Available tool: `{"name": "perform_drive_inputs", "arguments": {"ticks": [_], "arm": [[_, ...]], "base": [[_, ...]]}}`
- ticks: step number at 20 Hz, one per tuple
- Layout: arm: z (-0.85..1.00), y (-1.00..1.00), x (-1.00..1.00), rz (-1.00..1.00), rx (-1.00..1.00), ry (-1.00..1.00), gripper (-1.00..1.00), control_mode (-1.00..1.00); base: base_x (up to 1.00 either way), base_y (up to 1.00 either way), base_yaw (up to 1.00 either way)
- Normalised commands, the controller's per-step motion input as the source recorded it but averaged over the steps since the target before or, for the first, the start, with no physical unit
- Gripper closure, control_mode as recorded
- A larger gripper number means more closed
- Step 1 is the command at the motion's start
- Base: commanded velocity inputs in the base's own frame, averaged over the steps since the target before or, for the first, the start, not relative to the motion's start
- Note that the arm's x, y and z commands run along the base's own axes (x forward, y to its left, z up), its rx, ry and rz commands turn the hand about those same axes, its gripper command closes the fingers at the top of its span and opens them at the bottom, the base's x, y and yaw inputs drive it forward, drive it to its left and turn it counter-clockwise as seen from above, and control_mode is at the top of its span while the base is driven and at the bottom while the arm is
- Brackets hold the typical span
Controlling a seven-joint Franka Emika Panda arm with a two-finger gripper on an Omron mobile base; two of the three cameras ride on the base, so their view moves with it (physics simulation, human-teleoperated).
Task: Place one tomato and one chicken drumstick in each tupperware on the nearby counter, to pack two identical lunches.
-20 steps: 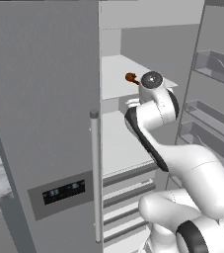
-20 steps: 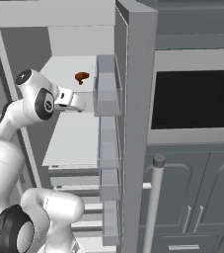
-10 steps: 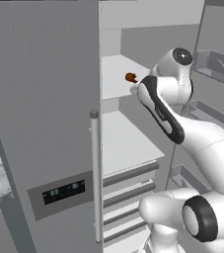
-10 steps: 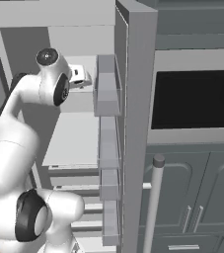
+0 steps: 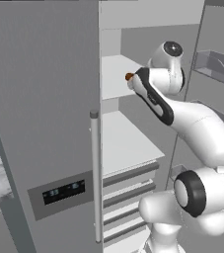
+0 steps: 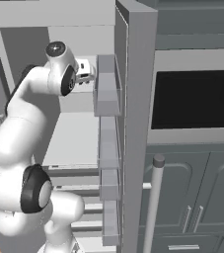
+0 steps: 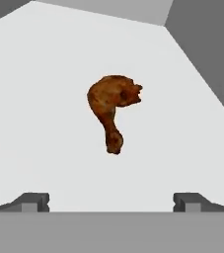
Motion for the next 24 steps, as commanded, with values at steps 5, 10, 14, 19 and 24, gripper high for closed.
{"name": "perform_drive_inputs", "arguments": {"ticks": [5, 10, 14, 19, 24], "arm": [[0.0, 0.35, 0.18, -0.04, 0.05, -0.05, -1.0, -1.0], [0.0, 0.12, 0.34, 0.0, 0.0, 0.01, -1.0, -1.0], [0.0, 0.0, 0.58, -0.01, 0.0, 0.0, -1.0, -1.0], [0.0, 0.0, 0.52, 0.0, 0.04, 0.03, -1.0, -1.0], [-0.03, 0.0, 0.14, 0.0, 0.04, 0.01, -1.0, -1.0]], "base": [[0.0, 0.0, 0.0], [0.0, 0.0, 0.0], [0.0, 0.0, 0.0], [0.0, 0.0, 0.0], [0.0, 0.0, 0.0]]}}
